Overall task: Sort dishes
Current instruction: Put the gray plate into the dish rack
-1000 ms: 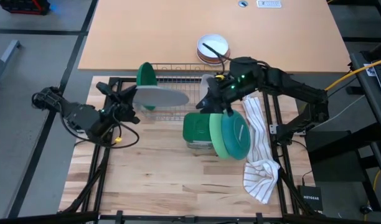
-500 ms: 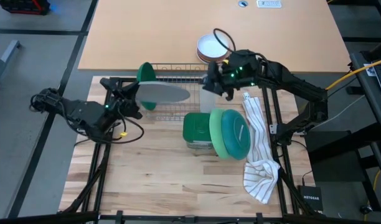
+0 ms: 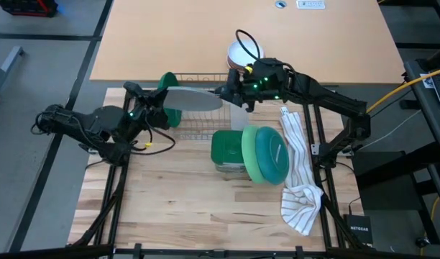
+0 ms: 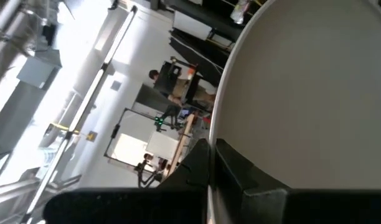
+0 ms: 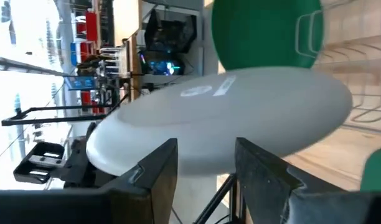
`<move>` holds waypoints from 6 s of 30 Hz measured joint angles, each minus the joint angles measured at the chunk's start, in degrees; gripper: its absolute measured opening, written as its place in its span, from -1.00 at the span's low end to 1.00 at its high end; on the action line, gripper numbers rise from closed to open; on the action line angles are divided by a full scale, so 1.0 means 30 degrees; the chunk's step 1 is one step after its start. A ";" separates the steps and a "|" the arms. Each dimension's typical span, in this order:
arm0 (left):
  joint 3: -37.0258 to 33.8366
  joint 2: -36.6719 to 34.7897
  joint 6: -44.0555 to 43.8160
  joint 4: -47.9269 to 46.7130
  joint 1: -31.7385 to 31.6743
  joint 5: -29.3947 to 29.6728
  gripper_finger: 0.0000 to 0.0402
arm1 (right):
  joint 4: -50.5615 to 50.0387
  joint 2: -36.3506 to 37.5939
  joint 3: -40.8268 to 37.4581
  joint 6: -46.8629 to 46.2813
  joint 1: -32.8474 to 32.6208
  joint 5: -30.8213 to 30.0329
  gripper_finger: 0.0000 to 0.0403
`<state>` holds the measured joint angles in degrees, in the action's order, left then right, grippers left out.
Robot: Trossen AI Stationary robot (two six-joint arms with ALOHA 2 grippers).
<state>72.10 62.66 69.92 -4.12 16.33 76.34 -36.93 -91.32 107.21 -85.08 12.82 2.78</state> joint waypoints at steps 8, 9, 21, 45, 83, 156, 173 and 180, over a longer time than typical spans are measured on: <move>-0.0036 0.0077 0.1251 0.1134 -0.0099 -0.0032 -1.00 | 0.1914 -0.0230 -0.0003 -0.0127 0.0000 0.0152 -0.19; -0.0084 0.0077 0.1202 0.1129 -0.0095 -0.0072 -1.00 | 0.2437 -0.0230 -0.0003 -0.0169 -0.0007 0.0242 -0.19; -0.0138 0.0106 0.1195 0.1063 -0.0085 0.0126 -1.00 | 0.6023 -0.0230 -0.0003 -0.0941 -0.0146 0.1385 -0.19; -0.0138 0.0092 0.0769 0.1025 -0.0085 0.0188 -1.00 | 0.4082 -0.0260 -0.0003 -1.9081 -0.0160 0.2737 -0.19; -0.0138 0.0077 0.0841 0.1075 -0.0281 -0.0640 -1.00 | 0.5703 -0.0303 -0.0003 -2.1679 -0.0156 0.1922 -0.19; -0.0138 0.0099 -0.0528 0.1194 -0.0208 -0.2246 -1.00 | 0.3284 -0.0303 -0.0003 -2.1534 -0.0393 -0.0108 -0.19; -0.0138 0.0099 -0.0536 0.1201 -0.0208 -0.2289 -1.00 | 0.3250 -0.0303 -0.0003 -2.0906 -0.0393 -0.1578 -0.23; -0.0138 0.0099 -0.0557 0.1209 -0.0208 -0.2275 -1.00 | 0.3235 -0.0303 -0.0003 -1.9970 -0.0393 -0.1603 -0.57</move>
<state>71.68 62.96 68.25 -0.49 15.70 69.52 -27.22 -92.23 107.20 -144.99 11.64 -2.03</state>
